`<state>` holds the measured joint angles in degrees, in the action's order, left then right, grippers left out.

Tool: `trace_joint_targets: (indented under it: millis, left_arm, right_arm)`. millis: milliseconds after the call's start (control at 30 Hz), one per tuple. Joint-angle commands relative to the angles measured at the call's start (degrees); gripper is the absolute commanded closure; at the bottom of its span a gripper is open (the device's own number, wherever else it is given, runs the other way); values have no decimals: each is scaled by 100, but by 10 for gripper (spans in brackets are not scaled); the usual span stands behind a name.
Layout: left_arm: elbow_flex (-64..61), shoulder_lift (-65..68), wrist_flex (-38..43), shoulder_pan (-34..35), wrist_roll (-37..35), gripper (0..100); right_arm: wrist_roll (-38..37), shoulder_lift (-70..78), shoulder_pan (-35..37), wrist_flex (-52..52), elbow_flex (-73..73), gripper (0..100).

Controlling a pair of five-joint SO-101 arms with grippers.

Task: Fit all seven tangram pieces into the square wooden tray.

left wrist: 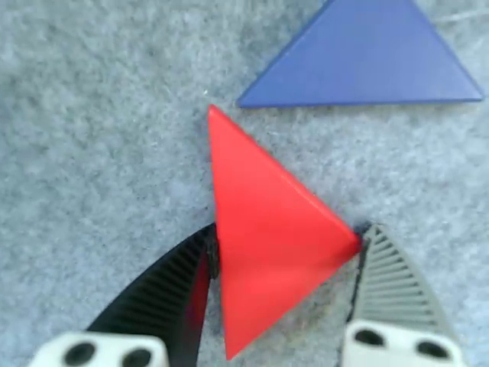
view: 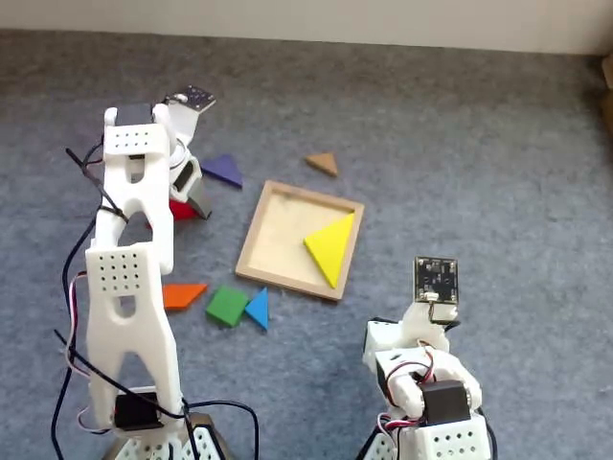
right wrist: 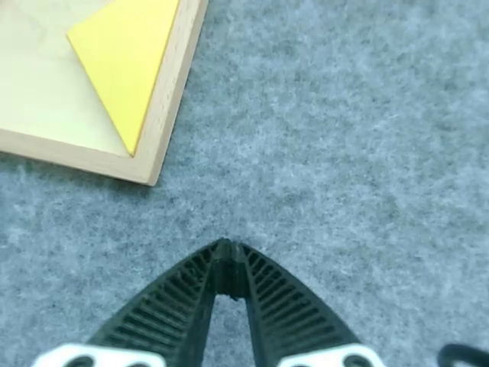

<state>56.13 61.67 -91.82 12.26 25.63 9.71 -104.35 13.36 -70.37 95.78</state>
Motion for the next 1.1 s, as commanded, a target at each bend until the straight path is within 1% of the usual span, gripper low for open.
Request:
trace_joint_targets:
  millis: [0,67,167,267,533,667,833,967,1067]
  left_arm:
    - [163,-22,70,-110,-35,825]
    - [365,-13,26,-110,44,828]
    - [716,-13,-466,-154,360,829]
    - [1095,-13,-923,-233,396,829]
    - [1253,-13,-958,-303,378,832]
    - [1253,-22,-967,-462,369,886]
    - [1253,-22,-976,-699,352,898]
    - [1253,-31,-985,-875,-26,899]
    - [1095,-189,-985,-1033,-44,899]
  right_arm:
    - [-44,-92,-110,119,673,994]
    - [-44,-92,-110,119,673,994]
    - [-44,-92,-110,119,673,994]
    - [-44,-92,-110,119,673,994]
    - [-44,-92,-110,119,673,994]
    - [-44,-92,-110,119,673,994]
    - [-44,-92,-110,119,673,994]
    - [-44,-92,-110,119,673,994]
    - [-44,-92,-295,136,681,994]
